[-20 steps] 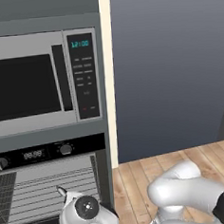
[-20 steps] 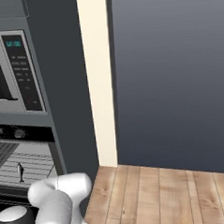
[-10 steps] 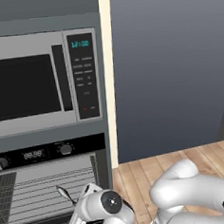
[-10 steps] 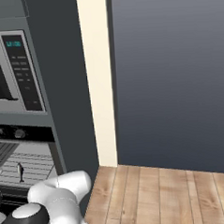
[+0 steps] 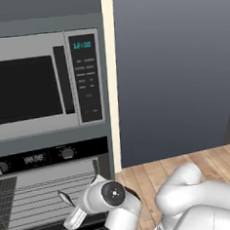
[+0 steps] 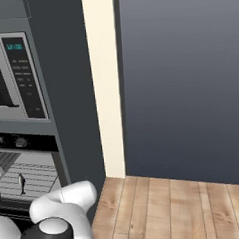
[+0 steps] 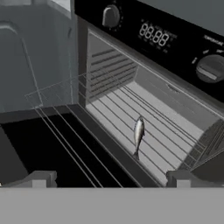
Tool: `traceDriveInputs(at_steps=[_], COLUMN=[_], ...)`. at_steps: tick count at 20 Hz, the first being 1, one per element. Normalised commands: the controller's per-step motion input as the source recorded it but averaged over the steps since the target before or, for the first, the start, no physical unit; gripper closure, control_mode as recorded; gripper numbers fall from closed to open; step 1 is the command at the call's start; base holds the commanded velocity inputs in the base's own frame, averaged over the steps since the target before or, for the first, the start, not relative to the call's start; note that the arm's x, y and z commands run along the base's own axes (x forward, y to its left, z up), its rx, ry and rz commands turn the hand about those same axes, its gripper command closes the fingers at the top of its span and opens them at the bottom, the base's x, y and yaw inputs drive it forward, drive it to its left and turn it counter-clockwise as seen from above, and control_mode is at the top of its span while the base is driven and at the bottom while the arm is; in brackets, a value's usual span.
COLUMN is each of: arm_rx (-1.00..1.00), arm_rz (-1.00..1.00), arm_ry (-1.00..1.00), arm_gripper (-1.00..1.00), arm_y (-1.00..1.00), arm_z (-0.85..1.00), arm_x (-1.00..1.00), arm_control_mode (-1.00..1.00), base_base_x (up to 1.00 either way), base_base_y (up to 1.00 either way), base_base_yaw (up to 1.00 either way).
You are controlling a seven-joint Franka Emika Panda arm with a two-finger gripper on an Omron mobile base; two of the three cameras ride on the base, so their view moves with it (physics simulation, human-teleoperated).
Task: Take the fish from the oven and place it on the plate on the counter.
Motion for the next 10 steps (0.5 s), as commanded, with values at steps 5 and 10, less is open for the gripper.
traceDriveInputs(at_steps=[5,10], arm_rx=[-0.14,-0.03], arm_rz=[-0.29,-0.29], arm_ry=[0.20,0.11], arm_gripper=[-1.00,-1.00], arm_y=[0.03,-0.12], arm_z=[-0.18,-0.40], arm_x=[0.07,0.27], arm_control_mode=[-1.00,-1.00], base_base_x=[0.00,0.00], base_base_y=[0.00,0.00], base_base_yaw=[0.00,0.00])
